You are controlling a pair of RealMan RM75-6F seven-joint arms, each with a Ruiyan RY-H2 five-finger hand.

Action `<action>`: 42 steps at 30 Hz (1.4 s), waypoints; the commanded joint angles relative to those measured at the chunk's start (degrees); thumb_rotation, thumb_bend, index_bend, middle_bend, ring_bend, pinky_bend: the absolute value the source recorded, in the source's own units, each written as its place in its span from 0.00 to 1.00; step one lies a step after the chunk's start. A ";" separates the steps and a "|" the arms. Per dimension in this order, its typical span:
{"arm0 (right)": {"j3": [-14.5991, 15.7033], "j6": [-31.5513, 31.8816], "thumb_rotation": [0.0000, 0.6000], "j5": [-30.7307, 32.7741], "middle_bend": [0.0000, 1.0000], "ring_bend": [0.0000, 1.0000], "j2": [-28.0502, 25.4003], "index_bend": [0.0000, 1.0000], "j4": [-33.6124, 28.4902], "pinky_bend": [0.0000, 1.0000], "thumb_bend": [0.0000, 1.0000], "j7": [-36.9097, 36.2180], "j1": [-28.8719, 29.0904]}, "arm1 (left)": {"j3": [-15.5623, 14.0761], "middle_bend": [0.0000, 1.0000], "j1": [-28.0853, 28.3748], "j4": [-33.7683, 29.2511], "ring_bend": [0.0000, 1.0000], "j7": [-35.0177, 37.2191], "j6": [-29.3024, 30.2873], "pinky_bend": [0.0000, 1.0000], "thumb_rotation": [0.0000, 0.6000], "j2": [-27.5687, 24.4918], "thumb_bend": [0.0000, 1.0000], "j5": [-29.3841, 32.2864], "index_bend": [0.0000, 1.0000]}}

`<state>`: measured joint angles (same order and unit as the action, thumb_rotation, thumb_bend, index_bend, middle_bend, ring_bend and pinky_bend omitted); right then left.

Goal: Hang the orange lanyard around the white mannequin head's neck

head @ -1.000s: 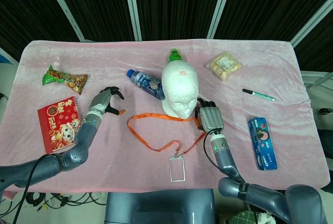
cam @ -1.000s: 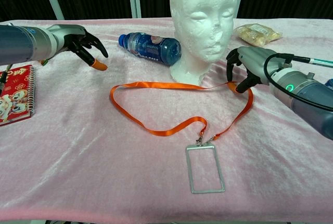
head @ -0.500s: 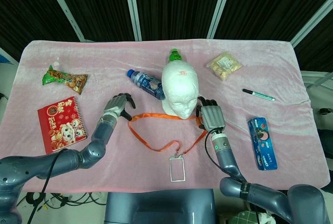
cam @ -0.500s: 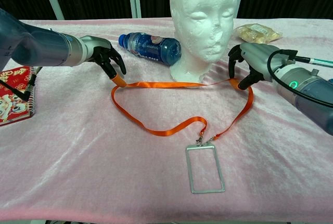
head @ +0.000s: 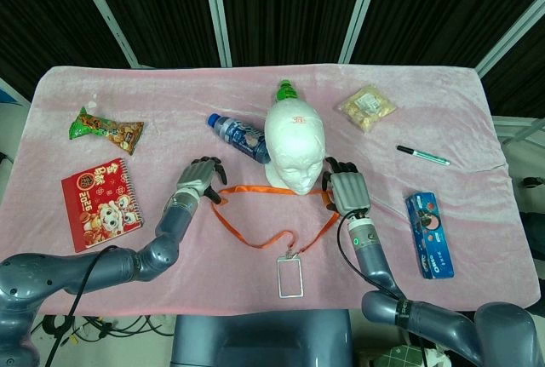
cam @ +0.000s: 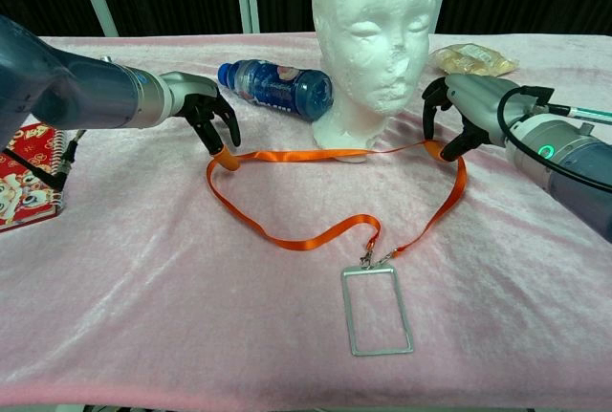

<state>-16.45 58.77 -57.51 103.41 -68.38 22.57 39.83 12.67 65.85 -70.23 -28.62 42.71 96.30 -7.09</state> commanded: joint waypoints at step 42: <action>0.49 -0.36 1.00 0.20 0.16 0.22 0.28 0.74 1.51 0.19 0.33 -0.75 -0.09 | -1.41 0.16 -1.55 2.15 0.00 -2.34 -0.14 0.00 1.00 2.10 0.33 -3.16 0.56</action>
<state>-15.96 58.42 -57.31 103.69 -66.87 21.81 39.73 11.38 64.23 -68.17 -30.79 42.47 98.33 -10.31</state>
